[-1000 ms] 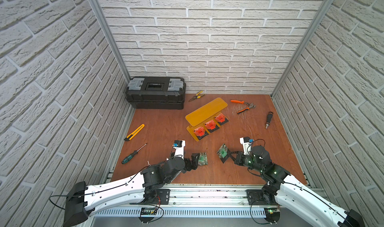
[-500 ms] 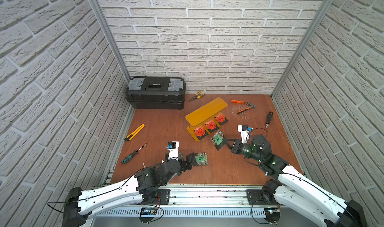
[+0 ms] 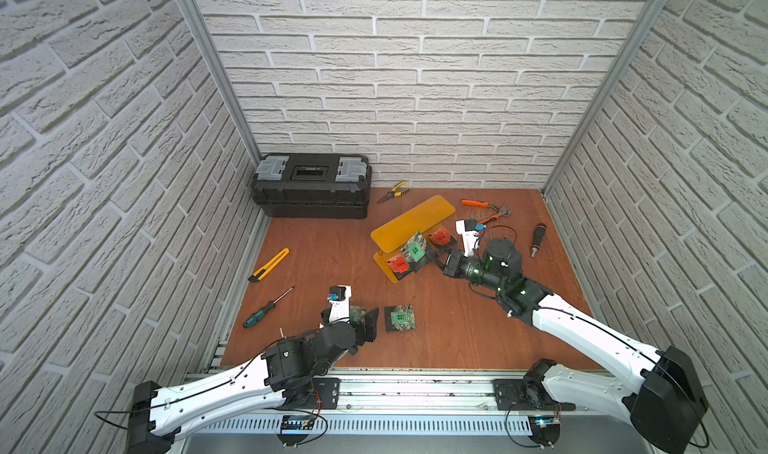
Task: Place the tea bags on the shelf by color
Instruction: Place the tea bag on the shelf.
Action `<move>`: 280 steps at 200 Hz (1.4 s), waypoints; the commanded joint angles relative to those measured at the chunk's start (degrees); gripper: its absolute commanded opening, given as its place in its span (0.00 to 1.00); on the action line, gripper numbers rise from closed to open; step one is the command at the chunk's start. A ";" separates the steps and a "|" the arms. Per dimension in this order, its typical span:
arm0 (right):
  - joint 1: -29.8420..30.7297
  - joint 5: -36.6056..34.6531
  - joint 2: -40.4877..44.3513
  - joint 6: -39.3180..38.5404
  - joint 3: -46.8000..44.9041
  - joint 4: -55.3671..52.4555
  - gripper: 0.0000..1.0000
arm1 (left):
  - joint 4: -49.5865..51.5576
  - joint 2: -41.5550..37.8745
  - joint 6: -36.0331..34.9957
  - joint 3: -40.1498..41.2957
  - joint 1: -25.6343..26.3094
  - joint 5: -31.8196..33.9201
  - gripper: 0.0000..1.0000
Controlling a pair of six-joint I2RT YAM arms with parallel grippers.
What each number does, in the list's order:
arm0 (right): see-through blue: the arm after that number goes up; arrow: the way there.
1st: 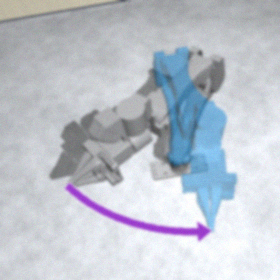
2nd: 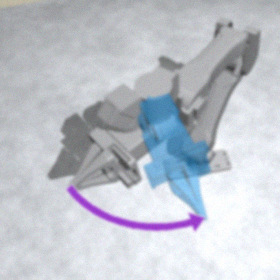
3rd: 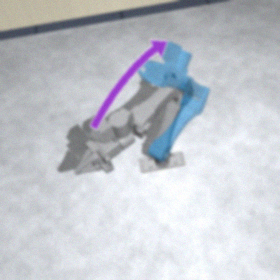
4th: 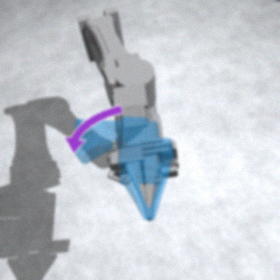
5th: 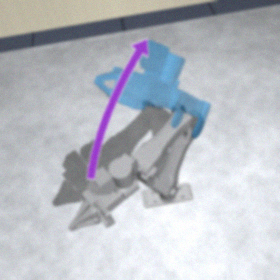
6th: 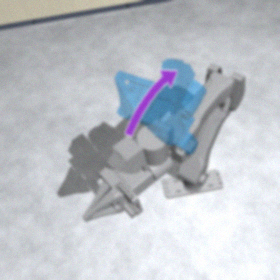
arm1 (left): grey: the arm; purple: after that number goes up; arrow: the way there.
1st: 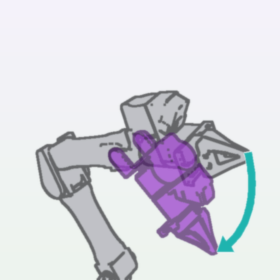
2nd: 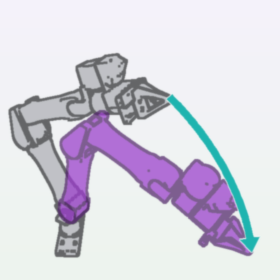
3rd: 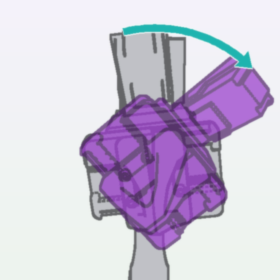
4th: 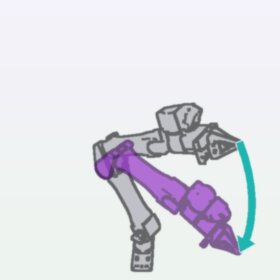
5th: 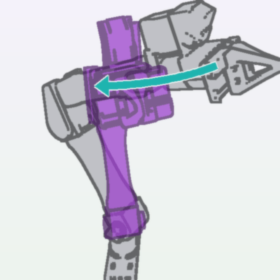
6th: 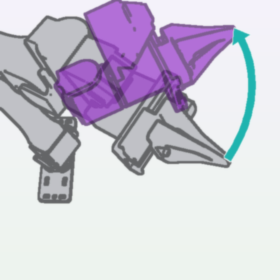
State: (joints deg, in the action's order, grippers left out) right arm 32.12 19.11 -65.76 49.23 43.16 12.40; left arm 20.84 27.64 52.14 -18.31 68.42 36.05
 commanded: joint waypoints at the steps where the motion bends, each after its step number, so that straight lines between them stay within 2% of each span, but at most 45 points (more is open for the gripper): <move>1: 0.34 0.47 -2.13 -0.96 3.06 3.99 0.03 | 0.72 -1.32 -0.82 1.34 -0.28 1.66 0.98; 140: 0.32 0.84 -22.63 4.94 14.31 10.83 0.03 | 1.25 -7.64 -0.65 4.33 -0.57 2.64 0.98; 217: 0.31 3.00 -29.71 6.37 19.97 11.50 0.03 | 1.09 -7.93 -0.60 4.58 -0.92 3.07 0.98; 280: 0.20 3.57 -32.48 7.57 21.24 11.09 0.03 | 1.21 -8.89 -0.46 5.18 -1.44 2.90 0.98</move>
State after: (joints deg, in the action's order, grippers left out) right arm 32.12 21.96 -97.73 56.18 62.92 21.21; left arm 22.55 19.49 52.10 -14.13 67.55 38.17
